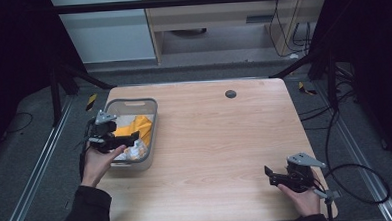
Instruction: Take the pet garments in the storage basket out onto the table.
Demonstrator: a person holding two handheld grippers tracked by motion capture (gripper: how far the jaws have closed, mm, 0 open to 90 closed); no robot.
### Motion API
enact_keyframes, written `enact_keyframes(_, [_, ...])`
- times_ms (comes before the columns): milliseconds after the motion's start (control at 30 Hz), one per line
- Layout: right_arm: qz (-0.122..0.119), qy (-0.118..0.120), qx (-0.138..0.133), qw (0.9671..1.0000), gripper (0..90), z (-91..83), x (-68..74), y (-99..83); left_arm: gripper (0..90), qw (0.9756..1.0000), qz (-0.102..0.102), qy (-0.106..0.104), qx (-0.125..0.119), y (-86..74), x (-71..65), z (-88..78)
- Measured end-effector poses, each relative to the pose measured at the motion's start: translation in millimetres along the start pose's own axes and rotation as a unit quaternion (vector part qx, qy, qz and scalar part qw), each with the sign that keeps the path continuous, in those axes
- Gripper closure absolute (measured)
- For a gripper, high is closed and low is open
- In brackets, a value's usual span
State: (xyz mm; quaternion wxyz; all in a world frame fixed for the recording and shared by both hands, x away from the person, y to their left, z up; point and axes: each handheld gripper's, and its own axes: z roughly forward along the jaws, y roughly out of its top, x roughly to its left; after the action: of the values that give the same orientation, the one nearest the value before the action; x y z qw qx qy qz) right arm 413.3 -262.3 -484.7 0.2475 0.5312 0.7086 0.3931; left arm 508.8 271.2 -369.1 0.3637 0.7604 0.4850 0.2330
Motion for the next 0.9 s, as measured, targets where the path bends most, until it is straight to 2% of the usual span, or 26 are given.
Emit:
enact_keyframes(133, [0.0, 0.002, 0.003, 1.0, 9.5, 0.3, 0.4, -0.1, 11.1, 0.9998, 0.005, 0.0, 0.017, -0.4, 0.2, 7.3])
enact_keyframes(633, [-0.004, 0.003, 0.005, 1.0, 9.6, 1.6, 0.0, -0.4, 17.5, 0.9988, -0.012, -0.001, 0.047, -4.0, 5.3, 21.0])
enact_keyframes(900, [-0.006, 0.004, 0.007, 1.0, 9.6, 2.0, -0.1, -0.6, 19.9, 0.9977, -0.01, -0.004, 0.068, -7.5, 7.6, 27.9])
